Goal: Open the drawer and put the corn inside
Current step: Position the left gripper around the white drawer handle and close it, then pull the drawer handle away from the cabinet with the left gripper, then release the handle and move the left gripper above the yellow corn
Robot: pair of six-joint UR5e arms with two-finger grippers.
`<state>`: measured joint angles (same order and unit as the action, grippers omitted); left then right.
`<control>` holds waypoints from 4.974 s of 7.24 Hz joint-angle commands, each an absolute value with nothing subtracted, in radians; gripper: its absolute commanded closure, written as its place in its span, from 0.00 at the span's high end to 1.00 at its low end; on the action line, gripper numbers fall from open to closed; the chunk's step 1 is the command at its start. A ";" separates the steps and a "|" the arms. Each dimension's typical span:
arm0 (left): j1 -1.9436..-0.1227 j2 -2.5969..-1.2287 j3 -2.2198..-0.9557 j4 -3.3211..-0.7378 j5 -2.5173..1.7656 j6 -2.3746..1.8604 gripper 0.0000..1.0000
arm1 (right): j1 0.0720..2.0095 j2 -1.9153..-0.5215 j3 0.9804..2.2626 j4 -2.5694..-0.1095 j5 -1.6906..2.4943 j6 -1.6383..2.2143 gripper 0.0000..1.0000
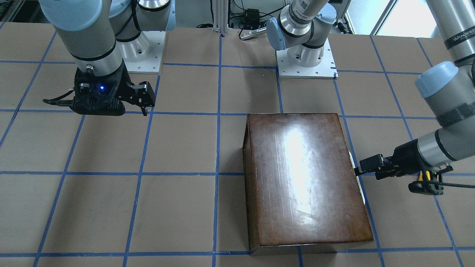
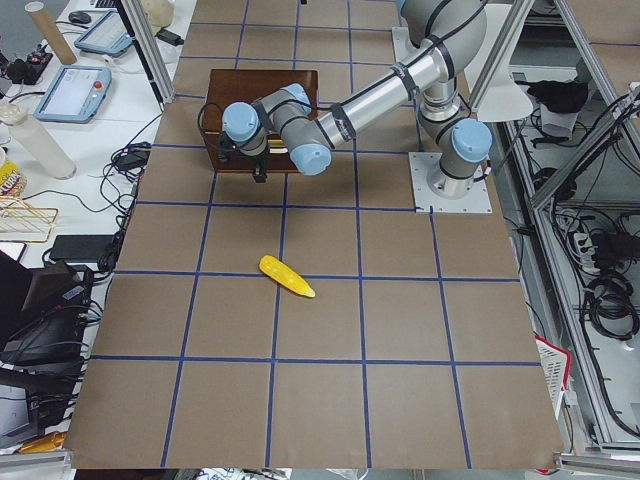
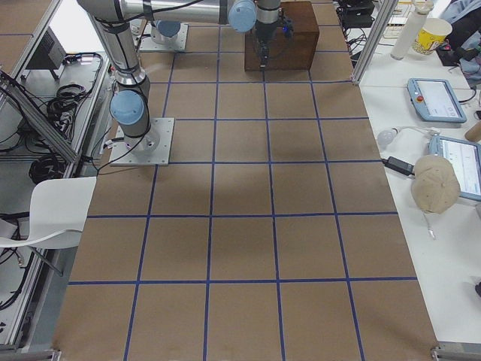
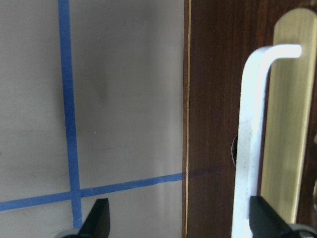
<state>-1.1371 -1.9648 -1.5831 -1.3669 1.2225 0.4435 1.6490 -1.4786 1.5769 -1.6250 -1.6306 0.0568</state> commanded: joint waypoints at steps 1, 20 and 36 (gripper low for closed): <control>-1.144 -1.977 -1.585 -1.356 1.213 0.437 1.00 | 1.649 -1.479 1.577 -1.624 -1.631 0.057 1.00; -1.077 -2.005 -1.525 -1.359 1.318 0.577 1.00 | 1.649 -1.479 1.577 -1.624 -1.631 0.057 1.00; -0.977 -2.002 -1.442 -1.377 1.449 0.759 1.00 | 1.649 -1.479 1.577 -1.626 -1.631 0.057 1.00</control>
